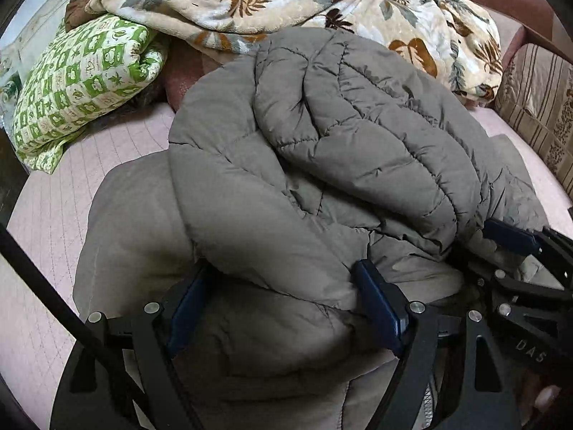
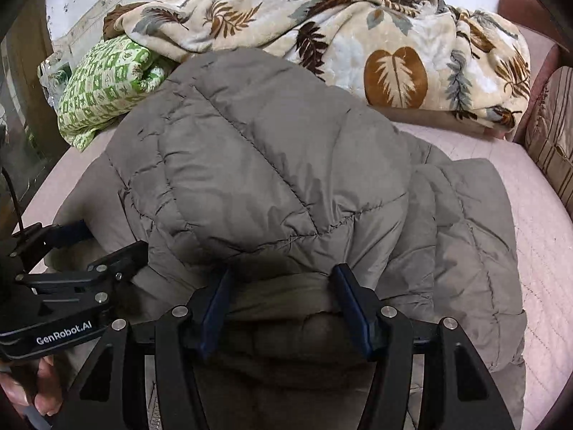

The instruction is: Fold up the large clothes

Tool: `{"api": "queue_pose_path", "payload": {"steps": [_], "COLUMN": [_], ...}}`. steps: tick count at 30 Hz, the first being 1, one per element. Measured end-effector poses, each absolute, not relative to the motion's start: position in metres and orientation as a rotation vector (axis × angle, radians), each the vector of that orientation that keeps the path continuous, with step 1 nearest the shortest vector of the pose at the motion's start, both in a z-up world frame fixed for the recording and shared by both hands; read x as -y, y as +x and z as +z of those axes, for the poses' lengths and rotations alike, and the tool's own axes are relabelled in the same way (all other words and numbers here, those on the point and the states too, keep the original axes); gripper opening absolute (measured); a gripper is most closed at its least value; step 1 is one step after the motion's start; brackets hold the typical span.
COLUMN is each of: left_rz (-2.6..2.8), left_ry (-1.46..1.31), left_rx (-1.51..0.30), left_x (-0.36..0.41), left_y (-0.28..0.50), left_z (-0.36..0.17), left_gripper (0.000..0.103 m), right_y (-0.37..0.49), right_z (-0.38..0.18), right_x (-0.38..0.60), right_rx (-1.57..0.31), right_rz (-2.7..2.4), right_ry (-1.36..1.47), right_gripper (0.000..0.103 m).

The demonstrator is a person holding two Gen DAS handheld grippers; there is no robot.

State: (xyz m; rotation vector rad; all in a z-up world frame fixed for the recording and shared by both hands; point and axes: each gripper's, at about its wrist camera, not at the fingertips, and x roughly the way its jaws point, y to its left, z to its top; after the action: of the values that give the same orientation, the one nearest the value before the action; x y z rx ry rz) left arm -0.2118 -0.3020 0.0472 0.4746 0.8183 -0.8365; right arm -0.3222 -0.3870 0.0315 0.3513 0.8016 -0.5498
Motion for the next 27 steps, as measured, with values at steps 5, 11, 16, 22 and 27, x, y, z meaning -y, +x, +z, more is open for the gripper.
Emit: {"api": "queue_pose_path", "payload": {"steps": [5,11,16,22,27], "left_rz": [-0.834,-0.839,-0.858,-0.878,-0.868], "left_ry": [0.489,0.491,0.472,0.448,0.415], "left_rx": [-0.807,-0.782,-0.761,-0.757,-0.739], "left_x": [0.303,0.301,0.295,0.284,0.265], "left_y": [-0.214,-0.220,-0.226,-0.231,-0.237], "left_z": [0.043,0.045,0.055,0.074,0.093], "left_gripper": [0.082,0.082,0.082,0.082,0.082], "right_y": [-0.326,-0.328,-0.332,-0.354,-0.380], "right_z": [0.029,0.029,0.036,0.059,0.078], "right_x": [0.391,0.390,0.389,0.392,0.389], "right_rx": [-0.804,-0.806,-0.795,-0.746,-0.726], "right_rz": [-0.534,-0.530,-0.521,-0.489,-0.498], "right_ry": [0.372,0.362,0.373,0.431,0.414], "right_gripper": [0.063,0.063,0.063,0.063,0.063]}}
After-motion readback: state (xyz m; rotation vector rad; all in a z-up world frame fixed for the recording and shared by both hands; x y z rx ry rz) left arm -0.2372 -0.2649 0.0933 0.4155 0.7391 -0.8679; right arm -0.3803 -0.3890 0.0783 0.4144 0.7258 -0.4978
